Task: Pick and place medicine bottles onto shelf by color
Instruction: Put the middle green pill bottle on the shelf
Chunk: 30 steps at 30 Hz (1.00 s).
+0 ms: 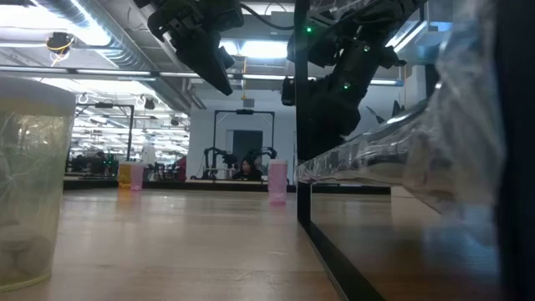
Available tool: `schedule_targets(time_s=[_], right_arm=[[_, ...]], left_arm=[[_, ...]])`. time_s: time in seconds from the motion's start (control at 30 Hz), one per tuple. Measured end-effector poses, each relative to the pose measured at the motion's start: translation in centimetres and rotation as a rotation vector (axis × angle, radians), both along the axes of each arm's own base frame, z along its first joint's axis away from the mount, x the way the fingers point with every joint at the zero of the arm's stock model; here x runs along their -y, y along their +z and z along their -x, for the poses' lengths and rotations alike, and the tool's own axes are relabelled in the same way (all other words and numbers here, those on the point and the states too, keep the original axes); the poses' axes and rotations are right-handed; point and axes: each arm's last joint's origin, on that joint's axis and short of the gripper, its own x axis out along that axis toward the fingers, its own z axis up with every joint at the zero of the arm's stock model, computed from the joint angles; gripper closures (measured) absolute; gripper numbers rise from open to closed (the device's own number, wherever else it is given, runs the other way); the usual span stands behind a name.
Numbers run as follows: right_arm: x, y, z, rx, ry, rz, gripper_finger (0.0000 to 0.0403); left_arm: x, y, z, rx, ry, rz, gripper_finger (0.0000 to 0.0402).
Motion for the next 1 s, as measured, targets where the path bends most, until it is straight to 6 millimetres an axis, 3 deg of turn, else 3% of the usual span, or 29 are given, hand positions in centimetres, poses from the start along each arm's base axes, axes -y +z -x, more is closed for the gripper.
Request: schedule_targets(time_s=[0.27,0.57,0.7,1.0], right_arm=[[-0.2,1.1,0.4,0.016,0.03,-0.052,0.0281],[-1.5,5.1,2.3,0.077,0.014,-0.015,0.028],[-2.9,6.7,3.7,0.068,-0.014,0.03,0.0279],[-7.3,9.8,6.6,0.113,0.031,-0.047,0.0279]], left_arm=[[0.0,0.0,0.0,-0.001,0.0,0.0,0.0401],[0.0,0.0,0.0,-0.004,-0.001,0.001,0.0401],[0.0,0.0,0.0,-0.004,-0.001,0.001,0.0401],[1.1,0.0,-0.1,0.008,-0.039,-0.001,0.0401]])
